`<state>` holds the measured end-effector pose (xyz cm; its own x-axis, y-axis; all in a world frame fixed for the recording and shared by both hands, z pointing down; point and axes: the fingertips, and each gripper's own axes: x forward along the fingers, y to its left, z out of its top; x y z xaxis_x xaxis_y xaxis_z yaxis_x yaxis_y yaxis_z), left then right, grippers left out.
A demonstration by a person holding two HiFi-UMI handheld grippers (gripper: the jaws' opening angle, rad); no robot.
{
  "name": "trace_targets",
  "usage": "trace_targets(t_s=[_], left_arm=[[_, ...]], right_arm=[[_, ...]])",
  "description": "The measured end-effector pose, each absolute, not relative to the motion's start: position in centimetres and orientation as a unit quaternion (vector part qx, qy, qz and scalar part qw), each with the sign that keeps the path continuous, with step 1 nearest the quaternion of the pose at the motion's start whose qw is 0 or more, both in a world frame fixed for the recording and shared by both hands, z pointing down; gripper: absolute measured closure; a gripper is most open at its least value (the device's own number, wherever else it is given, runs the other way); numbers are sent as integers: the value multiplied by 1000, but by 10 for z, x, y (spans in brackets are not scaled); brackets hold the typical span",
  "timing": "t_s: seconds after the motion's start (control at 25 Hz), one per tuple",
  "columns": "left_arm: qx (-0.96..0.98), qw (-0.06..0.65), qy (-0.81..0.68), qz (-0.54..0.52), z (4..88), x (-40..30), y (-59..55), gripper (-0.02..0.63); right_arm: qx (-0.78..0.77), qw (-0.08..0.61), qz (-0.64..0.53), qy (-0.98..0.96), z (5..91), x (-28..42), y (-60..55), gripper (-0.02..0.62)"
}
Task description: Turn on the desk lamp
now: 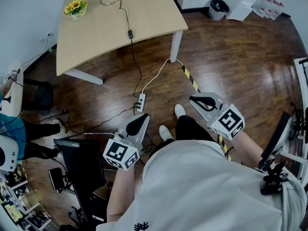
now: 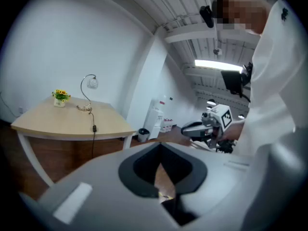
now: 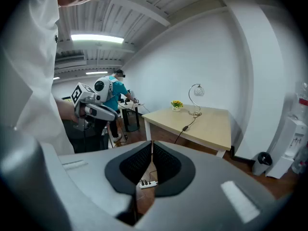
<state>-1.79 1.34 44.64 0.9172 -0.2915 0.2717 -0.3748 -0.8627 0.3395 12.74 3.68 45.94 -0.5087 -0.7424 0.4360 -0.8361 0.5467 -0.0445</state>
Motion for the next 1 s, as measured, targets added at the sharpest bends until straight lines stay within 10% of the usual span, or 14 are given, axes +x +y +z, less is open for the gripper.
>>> trace_targets(t_s=[1.0], left_arm=[[925, 218, -294, 105, 424, 47, -199, 591]], right_arm=[[311, 205, 90, -924, 485, 156, -253, 589]])
